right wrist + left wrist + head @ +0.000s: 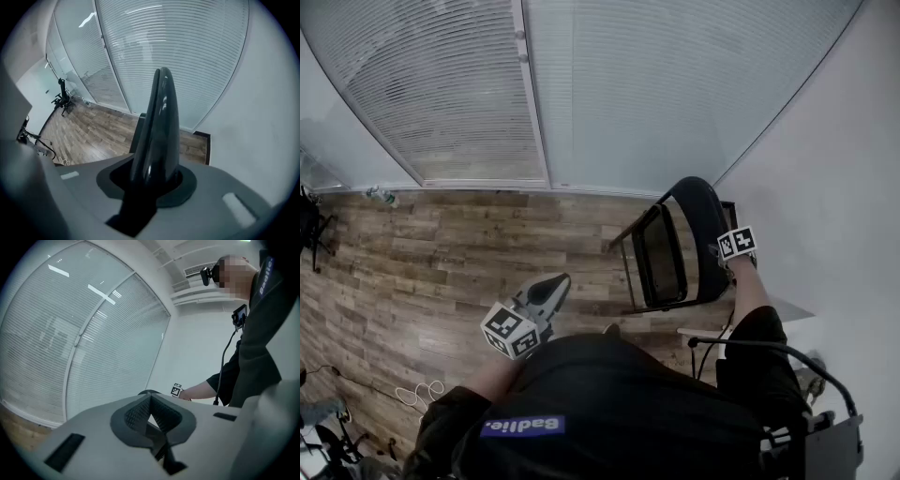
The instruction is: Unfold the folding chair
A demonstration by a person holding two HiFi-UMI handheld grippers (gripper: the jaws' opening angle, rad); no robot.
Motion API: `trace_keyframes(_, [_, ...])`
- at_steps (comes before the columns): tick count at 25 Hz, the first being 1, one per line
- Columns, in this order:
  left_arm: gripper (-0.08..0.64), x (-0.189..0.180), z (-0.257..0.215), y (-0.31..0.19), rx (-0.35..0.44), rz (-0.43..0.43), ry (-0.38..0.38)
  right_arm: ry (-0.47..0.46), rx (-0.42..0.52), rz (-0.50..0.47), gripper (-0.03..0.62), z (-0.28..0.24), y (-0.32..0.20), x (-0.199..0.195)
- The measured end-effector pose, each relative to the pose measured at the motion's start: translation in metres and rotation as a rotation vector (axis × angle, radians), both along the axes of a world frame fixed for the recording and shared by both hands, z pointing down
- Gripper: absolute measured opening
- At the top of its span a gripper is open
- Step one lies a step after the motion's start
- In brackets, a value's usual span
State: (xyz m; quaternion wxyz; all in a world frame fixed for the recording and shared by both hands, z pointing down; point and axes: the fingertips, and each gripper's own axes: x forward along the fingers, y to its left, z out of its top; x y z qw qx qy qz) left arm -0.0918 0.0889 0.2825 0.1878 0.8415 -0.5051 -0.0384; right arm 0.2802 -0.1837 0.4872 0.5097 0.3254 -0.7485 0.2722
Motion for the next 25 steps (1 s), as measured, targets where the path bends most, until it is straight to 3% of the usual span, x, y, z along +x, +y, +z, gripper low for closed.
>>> trace_keyframes(13, [0.005,0.014,0.011,-0.014,-0.022,0.038,0.002,-0.014,0.001,-0.018,0.100,-0.003,-0.004,-0.010])
trace_keyframes(25, [0.005,0.052,0.055,-0.050,-0.133,0.089,0.056,-0.017,0.005,-0.041,0.098,-0.006,-0.006,-0.014])
